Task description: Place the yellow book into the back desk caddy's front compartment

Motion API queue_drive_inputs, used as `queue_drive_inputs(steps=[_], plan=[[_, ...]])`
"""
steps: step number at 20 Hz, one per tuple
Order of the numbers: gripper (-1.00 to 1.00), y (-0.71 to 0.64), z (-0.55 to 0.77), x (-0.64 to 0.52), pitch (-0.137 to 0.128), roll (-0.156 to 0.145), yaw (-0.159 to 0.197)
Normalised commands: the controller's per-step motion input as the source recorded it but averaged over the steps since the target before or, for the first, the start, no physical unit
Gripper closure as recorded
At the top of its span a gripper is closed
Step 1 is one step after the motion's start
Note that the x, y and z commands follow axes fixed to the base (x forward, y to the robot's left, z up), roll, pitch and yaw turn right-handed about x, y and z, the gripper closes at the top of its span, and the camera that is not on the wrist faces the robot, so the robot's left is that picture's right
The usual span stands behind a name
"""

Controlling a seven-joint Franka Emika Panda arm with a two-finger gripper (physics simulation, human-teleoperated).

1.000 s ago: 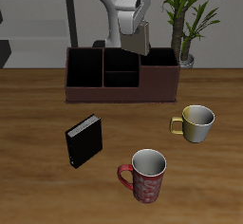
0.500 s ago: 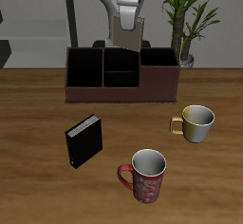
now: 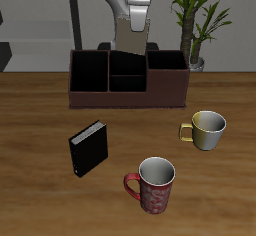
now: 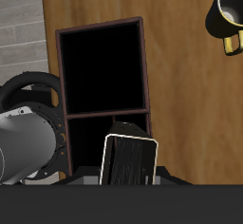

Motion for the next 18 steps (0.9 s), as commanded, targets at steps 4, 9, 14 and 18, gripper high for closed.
queue_drive_inputs(steps=[4,9,14,18], plan=[[1.00,-0.04,-0.04,0.07,-0.008,-0.022,0.070],[1.00,0.06,0.01,-0.03,0.012,0.000,0.018],[1.00,0.05,0.01,0.04,-0.029,0.012,0.048],[1.00,0.05,-0.05,-0.05,0.001,0.013,0.026]])
